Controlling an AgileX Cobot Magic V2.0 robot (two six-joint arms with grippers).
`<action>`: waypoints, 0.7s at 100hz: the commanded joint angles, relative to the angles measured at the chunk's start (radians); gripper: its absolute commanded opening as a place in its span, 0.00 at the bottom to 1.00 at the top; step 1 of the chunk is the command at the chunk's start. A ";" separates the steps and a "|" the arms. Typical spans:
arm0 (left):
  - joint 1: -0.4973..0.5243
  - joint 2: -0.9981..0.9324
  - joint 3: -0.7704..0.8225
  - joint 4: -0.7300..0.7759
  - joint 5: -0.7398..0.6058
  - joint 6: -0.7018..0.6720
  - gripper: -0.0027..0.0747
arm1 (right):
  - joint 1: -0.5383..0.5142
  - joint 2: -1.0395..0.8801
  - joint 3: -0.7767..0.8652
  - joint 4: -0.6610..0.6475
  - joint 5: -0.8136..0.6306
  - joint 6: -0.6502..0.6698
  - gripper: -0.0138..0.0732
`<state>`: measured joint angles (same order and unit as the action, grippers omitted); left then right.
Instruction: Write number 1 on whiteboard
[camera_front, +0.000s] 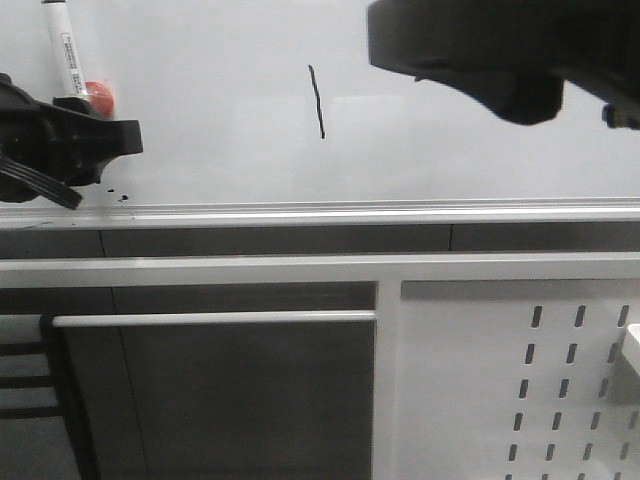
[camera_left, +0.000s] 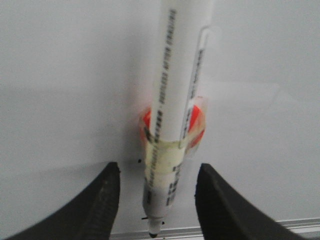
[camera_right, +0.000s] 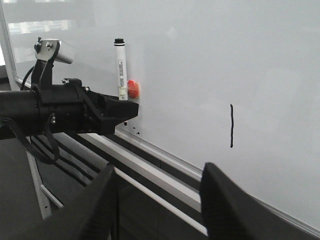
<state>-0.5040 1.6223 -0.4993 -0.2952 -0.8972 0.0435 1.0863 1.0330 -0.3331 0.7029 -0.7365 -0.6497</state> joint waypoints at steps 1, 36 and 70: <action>0.001 -0.027 -0.017 0.008 -0.080 -0.009 0.52 | 0.000 -0.020 -0.025 -0.028 -0.069 -0.005 0.55; -0.009 -0.037 0.037 0.053 -0.179 -0.013 0.52 | 0.000 -0.020 -0.025 -0.028 -0.069 -0.005 0.55; -0.036 -0.129 0.190 0.051 -0.295 -0.014 0.52 | 0.000 -0.020 -0.025 -0.028 -0.062 -0.005 0.55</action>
<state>-0.5217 1.5504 -0.3266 -0.2535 -1.0951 0.0414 1.0863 1.0330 -0.3331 0.7029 -0.7365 -0.6497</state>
